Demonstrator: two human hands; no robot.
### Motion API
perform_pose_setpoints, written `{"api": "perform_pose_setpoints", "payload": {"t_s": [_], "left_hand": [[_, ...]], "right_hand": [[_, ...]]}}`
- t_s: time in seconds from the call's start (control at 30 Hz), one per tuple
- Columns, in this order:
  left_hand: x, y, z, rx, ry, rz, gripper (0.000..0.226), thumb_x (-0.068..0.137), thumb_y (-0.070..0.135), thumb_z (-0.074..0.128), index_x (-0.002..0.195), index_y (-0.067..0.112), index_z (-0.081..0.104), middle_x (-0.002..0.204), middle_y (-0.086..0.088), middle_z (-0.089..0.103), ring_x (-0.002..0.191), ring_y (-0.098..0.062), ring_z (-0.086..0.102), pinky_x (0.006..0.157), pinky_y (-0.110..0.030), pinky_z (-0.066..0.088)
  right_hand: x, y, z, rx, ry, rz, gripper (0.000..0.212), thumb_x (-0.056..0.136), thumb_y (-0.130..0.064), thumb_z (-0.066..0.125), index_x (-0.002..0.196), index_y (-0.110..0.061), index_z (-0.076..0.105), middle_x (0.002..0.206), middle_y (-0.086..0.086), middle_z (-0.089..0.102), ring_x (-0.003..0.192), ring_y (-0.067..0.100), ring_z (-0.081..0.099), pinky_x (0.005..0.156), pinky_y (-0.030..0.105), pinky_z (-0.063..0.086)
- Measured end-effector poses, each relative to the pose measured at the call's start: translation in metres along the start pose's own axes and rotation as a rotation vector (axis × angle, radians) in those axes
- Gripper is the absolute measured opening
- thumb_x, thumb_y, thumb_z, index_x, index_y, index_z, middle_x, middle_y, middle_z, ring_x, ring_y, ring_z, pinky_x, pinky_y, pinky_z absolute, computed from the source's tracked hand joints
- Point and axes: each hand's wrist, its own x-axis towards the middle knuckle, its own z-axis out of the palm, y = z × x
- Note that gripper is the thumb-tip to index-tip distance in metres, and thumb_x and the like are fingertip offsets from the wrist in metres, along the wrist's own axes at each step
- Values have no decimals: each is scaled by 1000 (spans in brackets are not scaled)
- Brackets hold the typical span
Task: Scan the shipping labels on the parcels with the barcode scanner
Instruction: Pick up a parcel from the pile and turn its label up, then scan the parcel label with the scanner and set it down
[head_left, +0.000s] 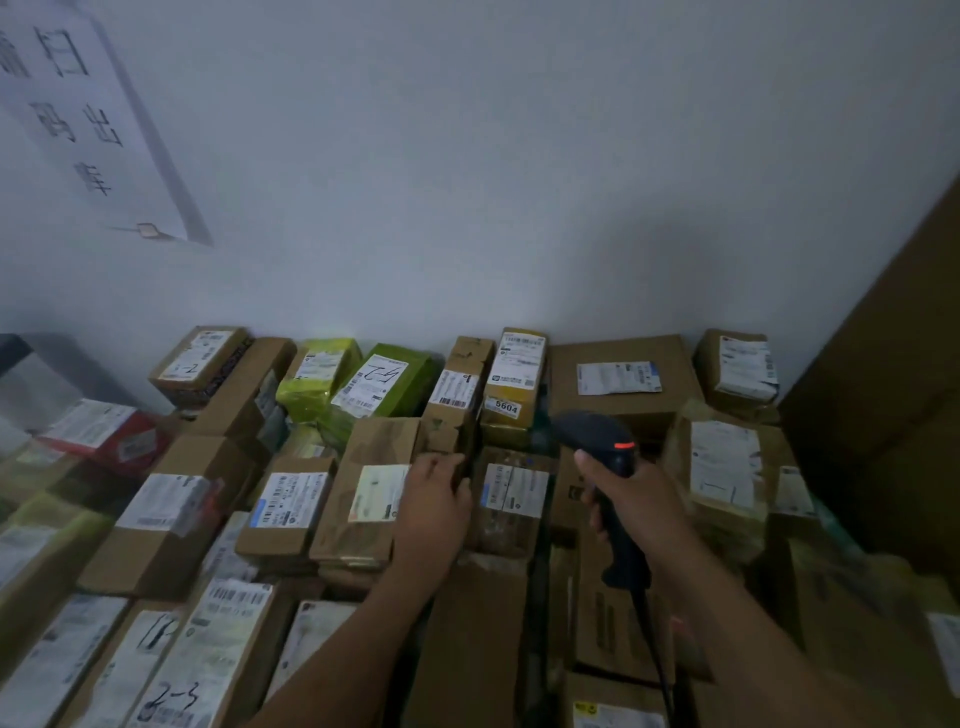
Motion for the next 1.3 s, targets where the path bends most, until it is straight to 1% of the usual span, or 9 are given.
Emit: {"api": "perform_pose_setpoints", "payload": {"t_s": [0.07,0.2,0.27,0.43,0.63,0.77,0.97,1.13,1.3], "left_hand": [[14,7,27,8,-166,-11,33,97,23,57,129,14,59,126,-3,54,117,-20,53,93,-24,38],[38,-3,77,170,-526,-178,53,95,37,61,138,11,46,136,-10,50,126,-25,50,103,-33,41],[45,-14,88,279,-613,-188,58,95,43,60,142,12,45,141,-10,50,128,-25,50,106,-34,40],[54,-8,85,187,-755,-189,51,95,33,64,141,17,49,143,-7,53,131,-24,49,107,-33,39],[45,6,66,-27,-695,-318,48,93,11,66,137,9,49,138,-9,55,130,-24,50,105,-32,40],[46,-6,56,-204,-762,-463,70,86,5,72,146,13,36,137,-9,53,123,-25,52,106,-37,44],[50,-17,64,-451,-815,-640,98,82,-6,71,154,21,10,109,2,56,114,-26,54,101,-43,49],[50,-23,63,-323,-807,-560,107,78,8,80,154,25,7,124,1,55,124,-27,51,109,-47,43],[44,-21,58,-226,-698,-455,94,77,27,83,152,21,26,140,-4,52,115,-17,52,98,-32,46]], "right_hand": [[9,12,-6,-4,1,26,40,87,-40,68,76,-2,66,63,12,64,53,24,59,53,32,47],[22,34,-17,61,22,64,34,88,-38,68,80,-4,66,58,5,63,49,20,58,50,30,46],[25,39,-21,114,28,93,34,87,-39,68,85,-5,66,63,7,66,51,21,58,50,30,47],[31,43,-23,147,-25,126,40,86,-42,68,84,-1,67,67,11,68,52,21,58,52,31,47],[34,44,-20,149,-78,120,40,85,-43,68,76,-3,67,68,13,66,51,22,56,47,28,45],[36,44,-17,152,-92,118,39,85,-40,68,74,-3,66,65,12,65,47,22,54,45,28,44],[37,44,-17,154,-110,100,37,87,-38,67,75,-2,65,59,8,63,43,17,53,41,26,42],[36,44,-17,144,-129,108,34,85,-41,66,83,-6,66,63,6,66,46,19,54,42,26,43],[34,41,-18,128,-138,113,37,86,-41,66,84,-4,66,64,7,65,47,19,54,44,27,44]]}}
